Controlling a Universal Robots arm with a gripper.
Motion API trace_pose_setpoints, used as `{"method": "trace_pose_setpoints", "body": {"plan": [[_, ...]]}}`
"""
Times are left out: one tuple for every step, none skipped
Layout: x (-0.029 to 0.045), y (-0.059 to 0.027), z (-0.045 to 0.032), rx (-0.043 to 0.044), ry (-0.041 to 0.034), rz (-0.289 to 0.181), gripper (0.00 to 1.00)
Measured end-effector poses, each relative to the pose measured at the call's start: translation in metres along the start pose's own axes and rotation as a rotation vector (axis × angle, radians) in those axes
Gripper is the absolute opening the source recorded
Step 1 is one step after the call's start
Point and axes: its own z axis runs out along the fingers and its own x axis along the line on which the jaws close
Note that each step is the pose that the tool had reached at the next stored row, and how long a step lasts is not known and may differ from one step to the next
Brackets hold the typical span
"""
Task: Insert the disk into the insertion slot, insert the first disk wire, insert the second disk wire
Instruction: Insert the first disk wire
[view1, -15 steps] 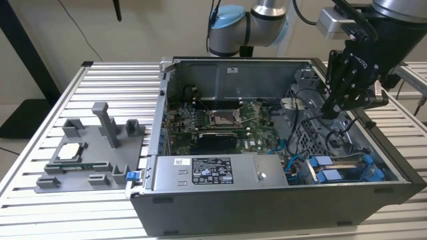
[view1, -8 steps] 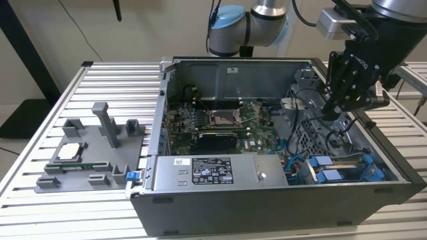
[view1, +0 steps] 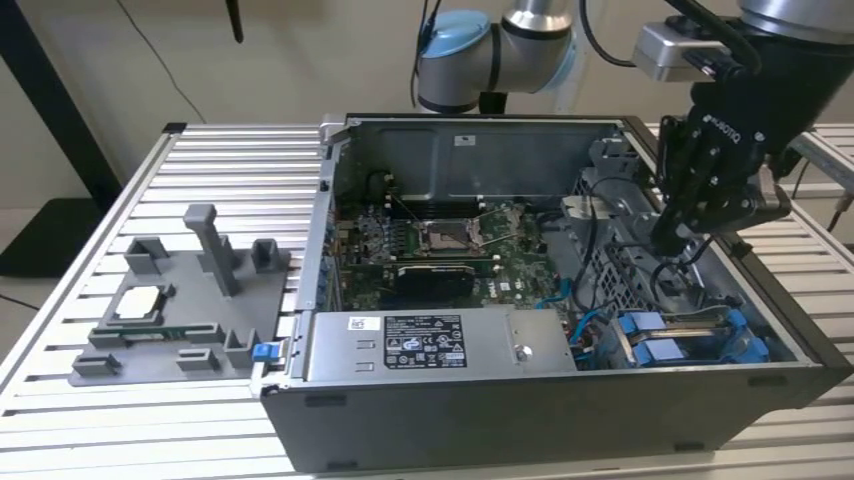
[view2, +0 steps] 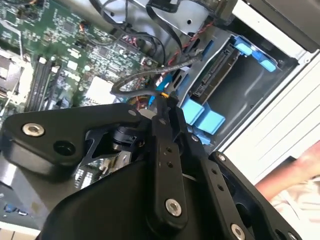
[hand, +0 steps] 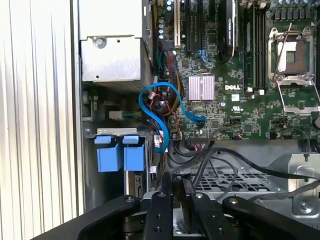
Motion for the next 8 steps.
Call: {"method": "trace_pose_setpoints", "body": {"plan": [[0.0,0.0,0.0002,0.0005,0.0104,0.0,0.0],[0.0,0.0,0.0005,0.001,0.0204,0.001,0.0],[0.0,0.0,0.0006,0.0014,0.0316,0.001,0.0],[0.0,0.0,0.0008,0.0019,0.0426,0.002,0.0],[0.0,0.0,0.001,0.0025,0.0539,0.002,0.0],[0.0,-0.0001,0.0011,0.003,0.0658,0.003,0.0],[0.0,-0.0001,0.0012,0.0035,0.0775,0.003,0.0],[0.0001,-0.0001,0.0013,0.004,0.0887,0.004,0.0]]}}
